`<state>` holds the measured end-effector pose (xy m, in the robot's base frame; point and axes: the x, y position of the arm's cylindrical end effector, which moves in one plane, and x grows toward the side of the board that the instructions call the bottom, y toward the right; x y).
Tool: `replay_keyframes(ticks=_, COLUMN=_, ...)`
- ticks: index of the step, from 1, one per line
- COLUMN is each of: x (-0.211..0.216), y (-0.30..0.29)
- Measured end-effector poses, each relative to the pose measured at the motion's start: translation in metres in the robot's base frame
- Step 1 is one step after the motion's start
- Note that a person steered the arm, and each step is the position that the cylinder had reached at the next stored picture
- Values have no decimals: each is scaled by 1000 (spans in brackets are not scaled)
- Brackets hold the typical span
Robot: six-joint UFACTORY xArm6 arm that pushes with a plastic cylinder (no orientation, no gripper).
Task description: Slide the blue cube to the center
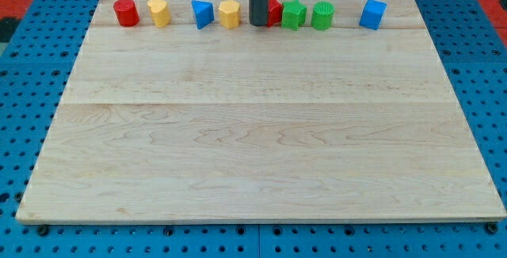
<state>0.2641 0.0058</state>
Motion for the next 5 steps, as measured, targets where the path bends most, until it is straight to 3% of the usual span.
replay_keyframes(ticks=2, x=25, y=19)
replay_keyframes(ticks=3, x=98, y=50)
replay_keyframes(ticks=5, x=102, y=55)
